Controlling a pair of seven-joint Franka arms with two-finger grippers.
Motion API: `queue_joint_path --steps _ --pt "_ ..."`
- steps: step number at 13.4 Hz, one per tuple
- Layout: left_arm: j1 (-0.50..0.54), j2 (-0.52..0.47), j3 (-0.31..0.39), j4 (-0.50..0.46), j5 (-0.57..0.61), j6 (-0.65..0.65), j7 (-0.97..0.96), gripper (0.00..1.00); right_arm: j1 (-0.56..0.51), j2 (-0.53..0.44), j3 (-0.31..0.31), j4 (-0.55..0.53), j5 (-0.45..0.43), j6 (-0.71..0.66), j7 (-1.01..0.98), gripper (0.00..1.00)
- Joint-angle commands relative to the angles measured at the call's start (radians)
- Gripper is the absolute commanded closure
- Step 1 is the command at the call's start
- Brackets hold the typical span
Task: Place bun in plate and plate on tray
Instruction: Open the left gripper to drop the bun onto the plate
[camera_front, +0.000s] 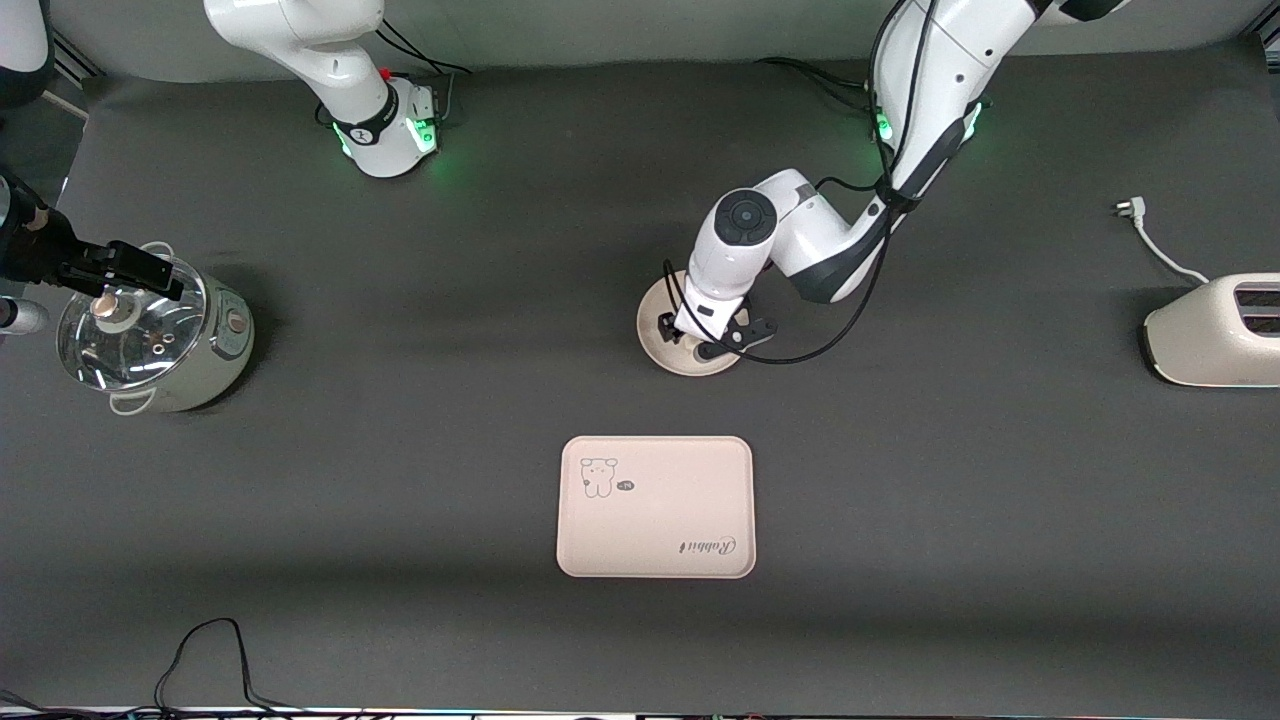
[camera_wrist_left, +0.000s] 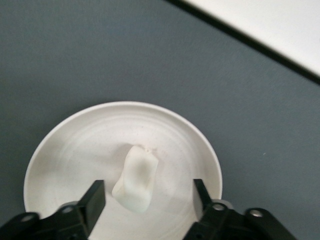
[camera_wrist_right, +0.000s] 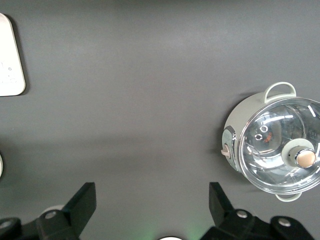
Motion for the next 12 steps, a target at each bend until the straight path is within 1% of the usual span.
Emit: queue_joint_path --steps 1,2,3,4,5,6,7,9,10,12 --pt "0.073 -0.152 0.001 0.002 0.010 -0.163 0.086 0.00 0.010 -0.032 -0.001 -0.027 0.016 0.008 -0.005 0.00" --pt "0.113 -0.204 0.000 0.014 -0.010 -0.252 0.184 0.00 0.011 -0.057 0.006 -0.059 0.016 0.014 -0.003 0.00" --pt "0.144 -0.251 0.001 0.034 -0.067 -0.332 0.282 0.00 0.036 -0.089 0.014 -0.089 0.016 0.031 0.013 0.00" --pt "0.176 -0.302 0.011 0.054 -0.139 -0.396 0.395 0.00 0.068 -0.115 0.014 -0.119 0.016 0.035 0.053 0.00" --pt "0.232 -0.356 0.020 0.071 -0.196 -0.465 0.516 0.00 0.098 -0.137 0.015 -0.134 0.016 0.035 0.101 0.00" --pt "0.277 -0.409 0.035 0.085 -0.236 -0.533 0.622 0.00 0.164 -0.148 0.015 -0.143 0.016 0.034 0.160 0.00" --pt "0.318 -0.480 0.072 0.092 -0.251 -0.635 0.749 0.00 0.265 -0.148 0.015 -0.143 0.016 0.035 0.279 0.00" --pt "0.354 -0.572 0.165 0.092 -0.256 -0.734 0.967 0.00 0.425 -0.135 0.015 -0.140 0.016 0.064 0.430 0.00" --pt "0.354 -0.610 0.219 0.094 -0.257 -0.769 1.063 0.00 0.509 -0.120 0.015 -0.140 0.016 0.081 0.526 0.00" --pt "0.354 -0.644 0.299 0.117 -0.251 -0.837 1.206 0.00 0.670 -0.053 0.015 -0.119 0.018 0.118 0.647 0.00"
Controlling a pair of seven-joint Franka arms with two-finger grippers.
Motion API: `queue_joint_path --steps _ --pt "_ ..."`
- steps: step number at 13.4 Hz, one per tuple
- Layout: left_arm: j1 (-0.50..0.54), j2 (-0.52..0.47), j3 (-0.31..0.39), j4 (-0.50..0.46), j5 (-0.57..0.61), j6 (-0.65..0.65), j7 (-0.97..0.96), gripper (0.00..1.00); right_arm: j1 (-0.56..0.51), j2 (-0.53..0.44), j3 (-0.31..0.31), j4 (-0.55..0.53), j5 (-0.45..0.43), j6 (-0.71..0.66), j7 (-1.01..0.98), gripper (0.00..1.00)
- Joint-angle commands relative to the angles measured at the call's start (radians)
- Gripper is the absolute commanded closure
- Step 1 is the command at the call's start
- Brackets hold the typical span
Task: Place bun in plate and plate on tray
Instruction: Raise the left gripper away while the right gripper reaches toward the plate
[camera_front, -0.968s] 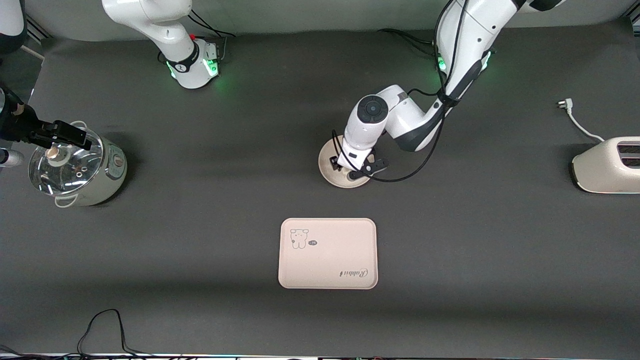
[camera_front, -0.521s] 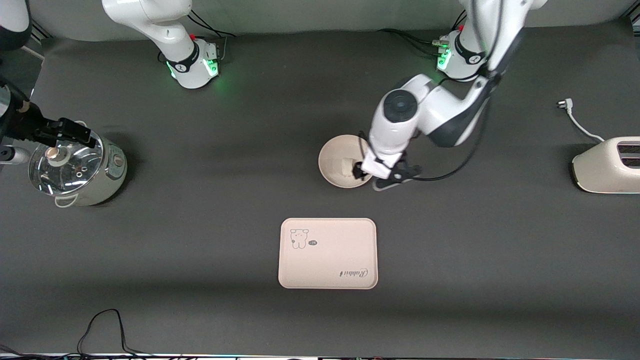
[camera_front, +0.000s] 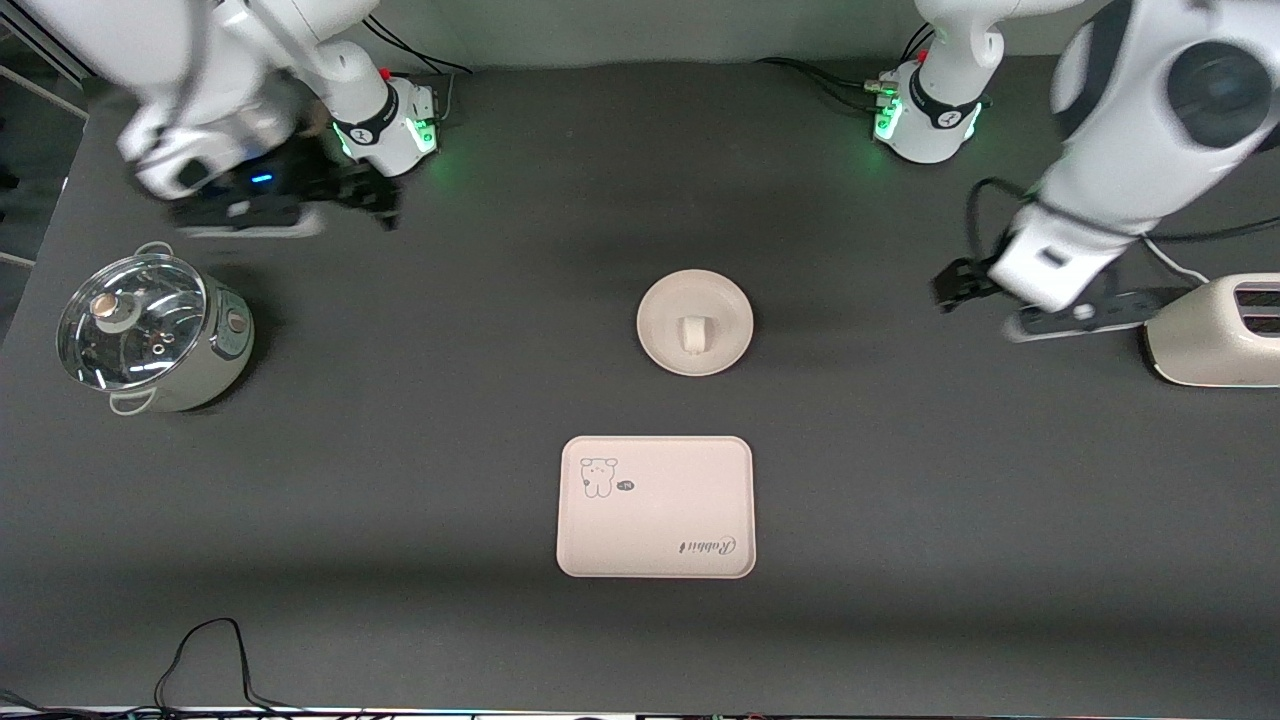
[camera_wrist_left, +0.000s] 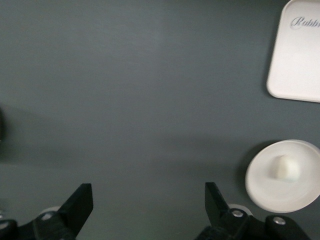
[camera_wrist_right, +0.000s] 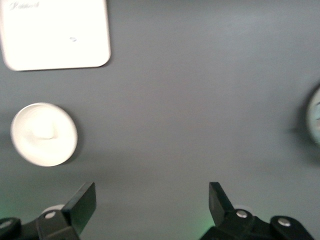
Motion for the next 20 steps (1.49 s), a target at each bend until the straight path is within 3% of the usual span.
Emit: queue_joint_path --steps 1,3,5,8,14,17,20 --pt "-0.005 -0.062 0.095 0.001 -0.015 -0.070 0.190 0.00 0.185 0.103 -0.015 0.046 0.003 0.042 0.136 0.00" --pt "-0.006 -0.072 0.151 0.007 -0.021 -0.084 0.273 0.00 0.266 0.211 -0.015 0.141 0.010 0.046 0.193 0.00" --pt "-0.008 -0.073 0.148 0.008 -0.016 -0.101 0.263 0.00 0.312 0.285 -0.015 0.210 0.065 0.062 0.247 0.00" --pt "-0.012 -0.079 0.145 -0.002 -0.004 -0.101 0.260 0.00 0.340 0.316 -0.013 0.186 0.072 0.147 0.269 0.00" --pt "-0.015 -0.117 0.139 -0.023 -0.004 -0.135 0.260 0.00 0.351 0.294 -0.030 -0.206 0.140 0.647 0.179 0.00" --pt "-0.014 -0.125 0.139 -0.025 -0.006 -0.137 0.257 0.00 0.342 0.317 -0.036 -0.381 0.323 0.941 -0.055 0.00" --pt "-0.014 -0.125 0.139 -0.025 -0.006 -0.137 0.257 0.00 0.342 0.407 -0.035 -0.404 0.569 1.074 -0.278 0.00"
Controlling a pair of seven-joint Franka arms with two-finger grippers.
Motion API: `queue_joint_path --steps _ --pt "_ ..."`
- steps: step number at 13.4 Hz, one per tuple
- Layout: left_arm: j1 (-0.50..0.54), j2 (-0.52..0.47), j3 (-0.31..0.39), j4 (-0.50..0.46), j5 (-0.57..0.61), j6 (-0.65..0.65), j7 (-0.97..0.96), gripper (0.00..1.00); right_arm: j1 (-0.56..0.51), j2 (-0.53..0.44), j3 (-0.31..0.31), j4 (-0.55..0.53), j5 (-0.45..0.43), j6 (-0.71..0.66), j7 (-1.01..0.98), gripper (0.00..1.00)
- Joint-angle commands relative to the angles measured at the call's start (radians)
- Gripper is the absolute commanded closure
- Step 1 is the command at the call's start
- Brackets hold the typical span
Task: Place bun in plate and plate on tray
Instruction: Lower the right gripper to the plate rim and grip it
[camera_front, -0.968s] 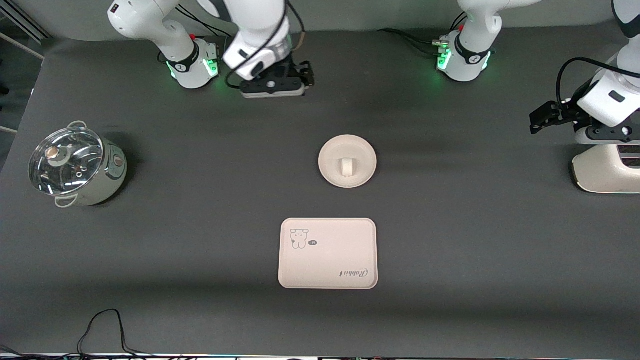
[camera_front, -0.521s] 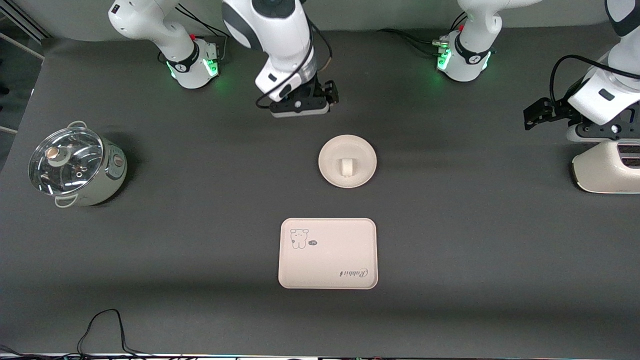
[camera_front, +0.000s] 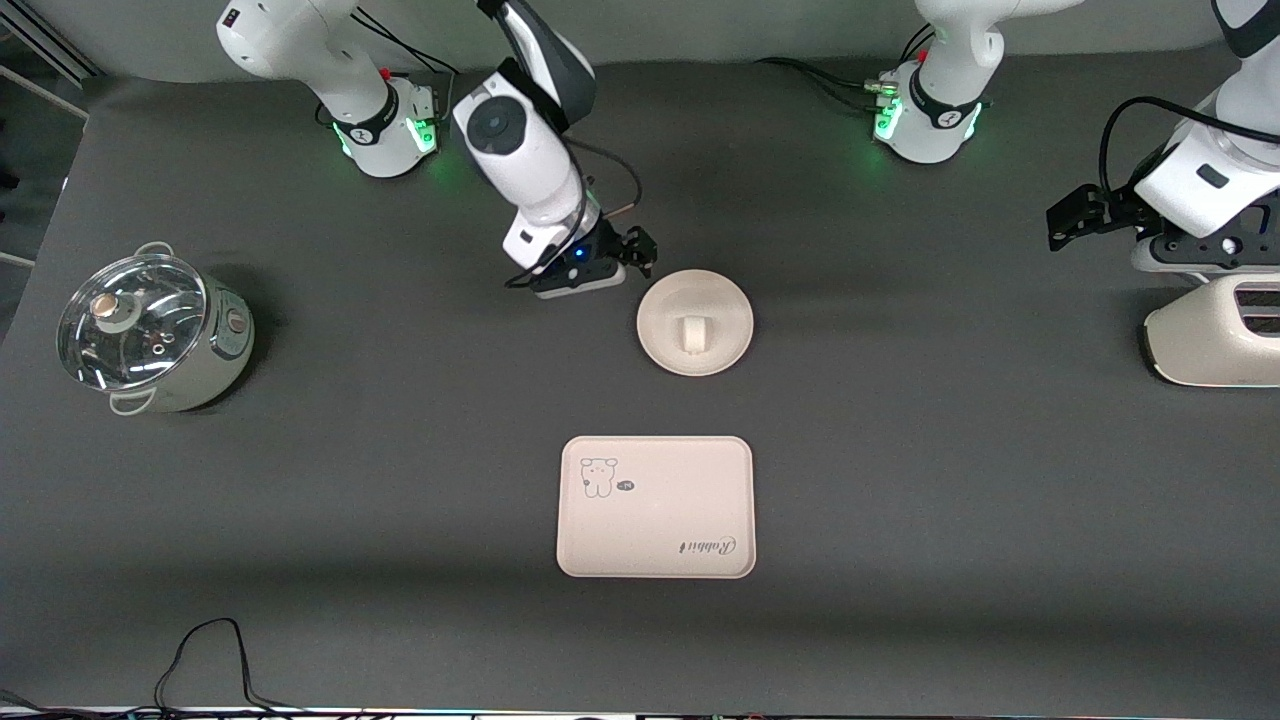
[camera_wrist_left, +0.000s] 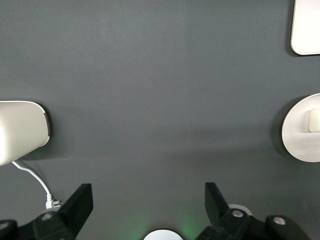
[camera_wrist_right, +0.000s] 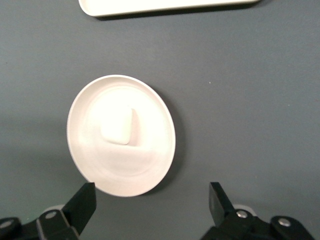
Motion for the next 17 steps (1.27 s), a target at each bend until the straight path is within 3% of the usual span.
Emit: queue_joint_path --steps 1,4,7,13,17 --pt "-0.010 -0.031 0.005 -0.021 0.002 -0.009 0.007 0.00 0.010 0.078 -0.007 0.000 0.213 0.100 -0.200 0.00" --pt "-0.008 -0.032 0.005 -0.022 0.002 -0.024 0.007 0.00 0.021 0.178 -0.004 0.032 0.433 0.184 -0.373 0.00" --pt "-0.008 -0.031 0.005 -0.022 0.002 -0.024 0.007 0.00 0.023 0.248 0.005 0.084 0.594 0.192 -0.497 0.00" --pt "-0.008 -0.029 0.005 -0.022 0.002 -0.009 0.008 0.00 0.038 0.331 0.016 0.161 0.662 0.191 -0.517 0.00" --pt "-0.007 -0.028 0.007 -0.021 0.001 0.017 0.008 0.00 0.042 0.347 0.017 0.166 0.775 0.188 -0.600 0.04"
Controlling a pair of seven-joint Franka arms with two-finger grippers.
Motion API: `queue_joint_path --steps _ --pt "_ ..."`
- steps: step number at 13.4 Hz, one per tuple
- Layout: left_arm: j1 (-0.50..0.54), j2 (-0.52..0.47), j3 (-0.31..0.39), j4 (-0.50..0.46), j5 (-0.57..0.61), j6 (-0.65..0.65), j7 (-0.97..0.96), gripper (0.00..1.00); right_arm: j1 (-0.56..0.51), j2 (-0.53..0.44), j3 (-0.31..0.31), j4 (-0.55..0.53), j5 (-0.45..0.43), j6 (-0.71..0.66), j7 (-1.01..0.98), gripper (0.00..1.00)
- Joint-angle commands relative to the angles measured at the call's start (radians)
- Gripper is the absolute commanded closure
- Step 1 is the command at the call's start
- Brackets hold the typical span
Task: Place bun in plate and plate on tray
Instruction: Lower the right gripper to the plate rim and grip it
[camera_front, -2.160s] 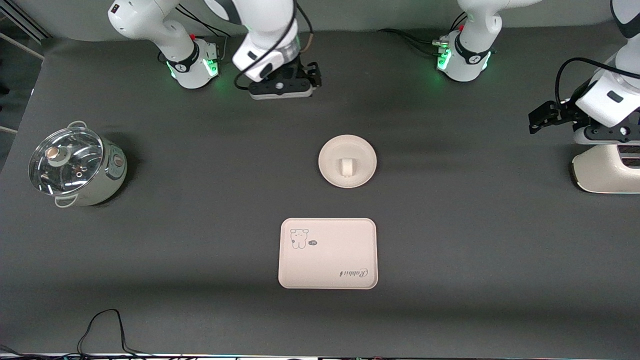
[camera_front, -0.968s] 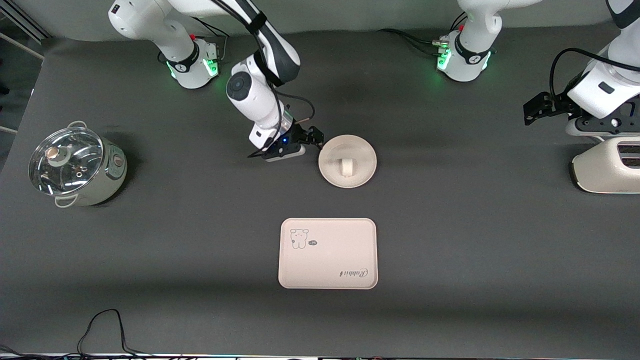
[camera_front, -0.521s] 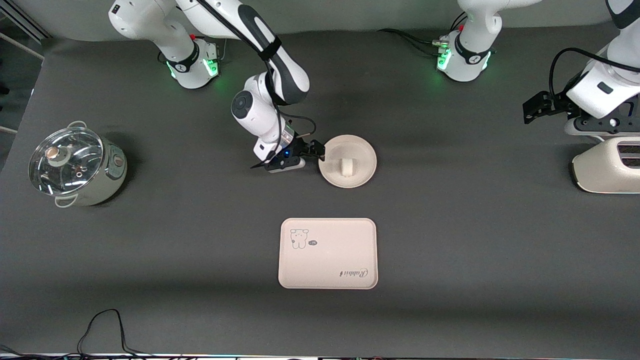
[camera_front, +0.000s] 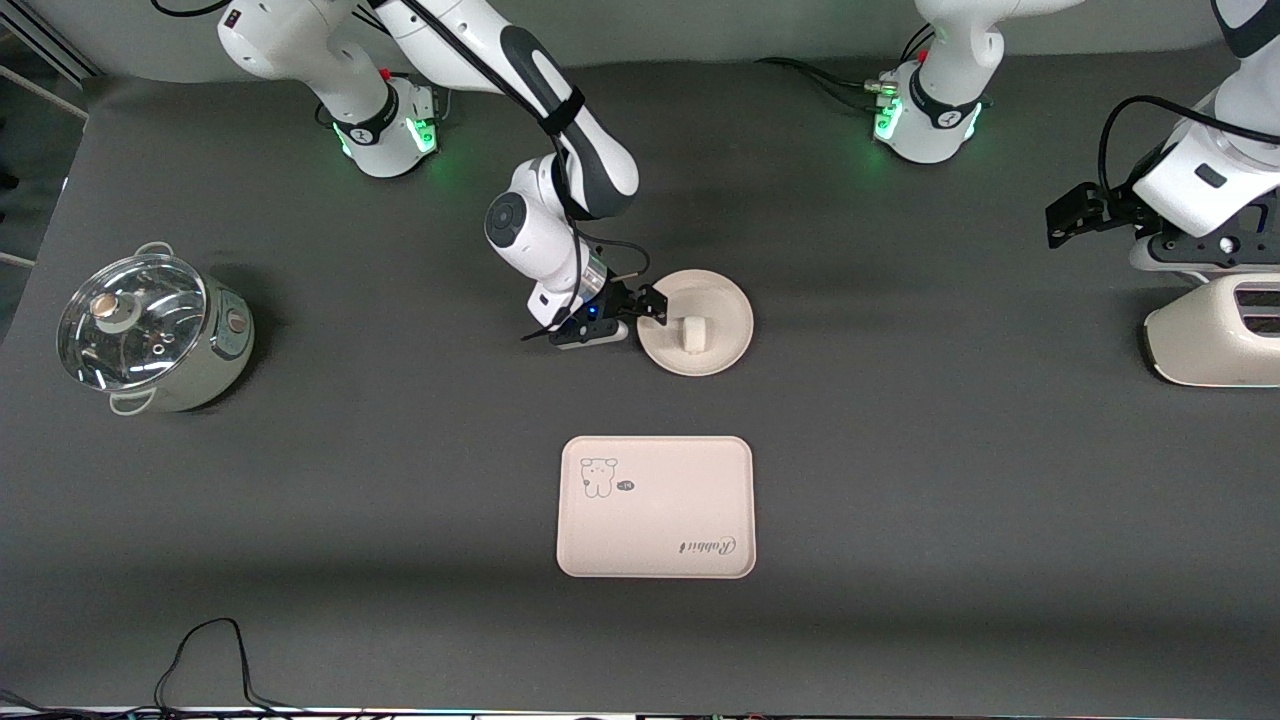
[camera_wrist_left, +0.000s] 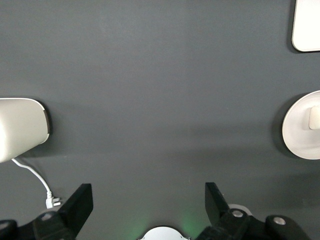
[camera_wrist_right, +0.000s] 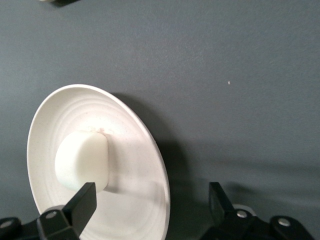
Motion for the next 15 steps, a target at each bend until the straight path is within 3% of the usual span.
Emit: queue_joint_path --steps 1,2,5,8,12,15 --pt "-0.007 -0.026 0.007 -0.020 -0.001 0.035 0.008 0.00 0.007 0.021 -0.004 0.023 0.119 0.009 -0.112 0.14" --pt "-0.007 -0.023 0.007 -0.020 -0.002 0.043 0.008 0.00 0.007 0.021 -0.004 0.022 0.147 0.005 -0.134 0.26" --pt "-0.007 -0.021 0.007 -0.027 -0.002 0.045 0.008 0.00 0.006 0.019 -0.004 0.022 0.153 0.004 -0.128 0.74" --pt "-0.007 -0.021 0.007 -0.028 -0.002 0.046 0.008 0.00 0.006 0.015 -0.004 0.022 0.153 0.003 -0.123 1.00" --pt "-0.007 -0.029 0.007 -0.029 -0.005 0.031 0.008 0.00 0.004 0.007 -0.005 0.022 0.153 0.001 -0.123 1.00" --pt "-0.007 -0.023 0.007 -0.031 -0.007 0.042 0.008 0.00 -0.017 -0.049 -0.019 0.012 0.150 -0.072 -0.135 1.00"
